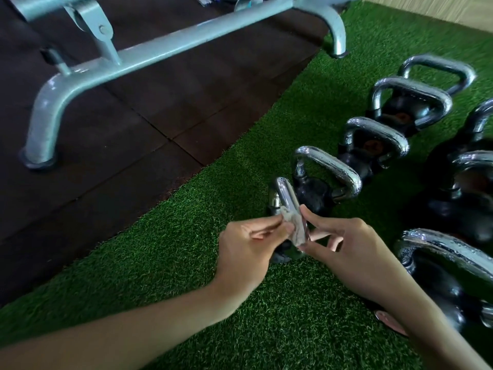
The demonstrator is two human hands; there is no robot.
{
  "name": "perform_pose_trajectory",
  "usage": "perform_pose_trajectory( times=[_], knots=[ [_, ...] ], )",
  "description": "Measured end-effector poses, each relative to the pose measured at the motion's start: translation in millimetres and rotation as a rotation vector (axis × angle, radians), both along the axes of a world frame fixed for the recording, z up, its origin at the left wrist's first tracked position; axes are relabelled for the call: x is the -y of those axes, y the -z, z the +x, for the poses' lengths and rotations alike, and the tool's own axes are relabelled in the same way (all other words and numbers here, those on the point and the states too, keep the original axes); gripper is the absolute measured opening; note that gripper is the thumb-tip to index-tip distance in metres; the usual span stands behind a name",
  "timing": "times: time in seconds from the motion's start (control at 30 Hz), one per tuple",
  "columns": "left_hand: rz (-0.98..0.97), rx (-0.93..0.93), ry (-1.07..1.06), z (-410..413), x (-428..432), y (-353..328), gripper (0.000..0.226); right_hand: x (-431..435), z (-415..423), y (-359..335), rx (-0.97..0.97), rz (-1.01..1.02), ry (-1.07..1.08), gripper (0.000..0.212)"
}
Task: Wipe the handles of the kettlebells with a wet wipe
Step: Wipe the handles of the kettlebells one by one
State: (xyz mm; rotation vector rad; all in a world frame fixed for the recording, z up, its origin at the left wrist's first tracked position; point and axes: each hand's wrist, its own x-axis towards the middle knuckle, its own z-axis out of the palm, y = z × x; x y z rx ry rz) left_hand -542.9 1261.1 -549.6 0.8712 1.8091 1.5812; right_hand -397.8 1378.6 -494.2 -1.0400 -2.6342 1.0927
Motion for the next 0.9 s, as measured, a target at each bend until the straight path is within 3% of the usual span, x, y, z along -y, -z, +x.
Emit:
perform_pose_trajectory(
  times=[0.23,0.5,0.63,0.77,0.83,0.9],
  knots=[
    [0.046,-0.01,0.007,4.0,8.2,12.6,0.029,-7.8,3.8,5.9,-0.025,-0.058,0.0,0.062],
    [0.158,-0.383,0.076,0.7,18.8,32.6,0.021,-5.6,7.5,9.8,-0.055,-0.108,0.018,0.061],
    [0.049,-0.494,0.146,-12.1,18.0,42.2,0.023,-3.5,7.2,7.5,-0.058,-0.097,0.025,0.062],
    [-0.011,-0.308,0.1,-25.6,21.5,27.8,0.022,6.1,4.4,2.4,-0.098,-0.048,0.032,0.065],
    [-0.057,-0.052,-0.019,-31.4,21.9,4.0,0.027,7.4,5.6,1.6,-0.142,0.093,0.06,0.067],
    [-0.009,0.144,-0.009,-34.4,21.9,-23.1,0.03,9.9,5.8,-5.7,-0.219,0.15,0.093,0.066]
  ],
)
